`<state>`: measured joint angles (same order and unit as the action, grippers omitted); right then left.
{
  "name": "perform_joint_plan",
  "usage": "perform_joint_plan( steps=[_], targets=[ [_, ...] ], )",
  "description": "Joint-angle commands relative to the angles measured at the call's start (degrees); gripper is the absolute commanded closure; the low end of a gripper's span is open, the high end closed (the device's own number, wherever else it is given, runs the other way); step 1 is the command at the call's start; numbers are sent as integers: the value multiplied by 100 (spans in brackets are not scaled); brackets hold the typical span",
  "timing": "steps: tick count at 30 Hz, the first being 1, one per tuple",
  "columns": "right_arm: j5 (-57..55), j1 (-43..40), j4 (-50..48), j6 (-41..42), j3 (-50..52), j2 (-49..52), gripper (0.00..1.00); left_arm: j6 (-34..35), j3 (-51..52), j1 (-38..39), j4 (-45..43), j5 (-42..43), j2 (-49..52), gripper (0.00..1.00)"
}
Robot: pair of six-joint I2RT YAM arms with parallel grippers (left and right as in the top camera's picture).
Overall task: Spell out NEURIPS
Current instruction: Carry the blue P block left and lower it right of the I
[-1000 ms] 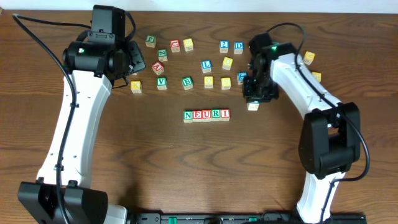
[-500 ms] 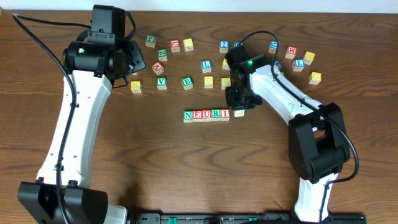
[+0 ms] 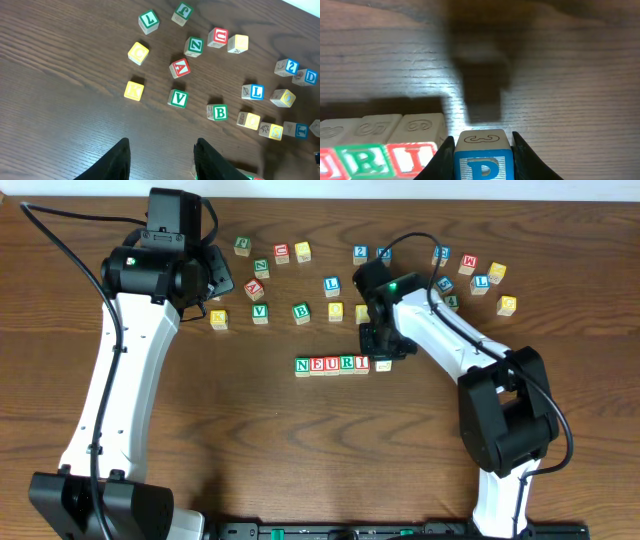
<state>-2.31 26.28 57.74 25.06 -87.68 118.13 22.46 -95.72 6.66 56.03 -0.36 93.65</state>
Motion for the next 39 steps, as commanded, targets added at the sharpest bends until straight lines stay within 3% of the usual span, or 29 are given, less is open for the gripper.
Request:
perform_joint_plan(
  steps=[1, 15, 39],
  targets=[
    [-299, 105, -35, 326, 168, 15, 85, -15, -7, 7, -2, -74, 76, 59],
    [-380, 105, -328, 323, 262, 13, 84, -15, -7, 7, 0, -74, 76, 59],
    [-378, 109, -286, 321, 264, 15, 69, -15, -7, 7, 0, -76, 76, 59]
  ],
)
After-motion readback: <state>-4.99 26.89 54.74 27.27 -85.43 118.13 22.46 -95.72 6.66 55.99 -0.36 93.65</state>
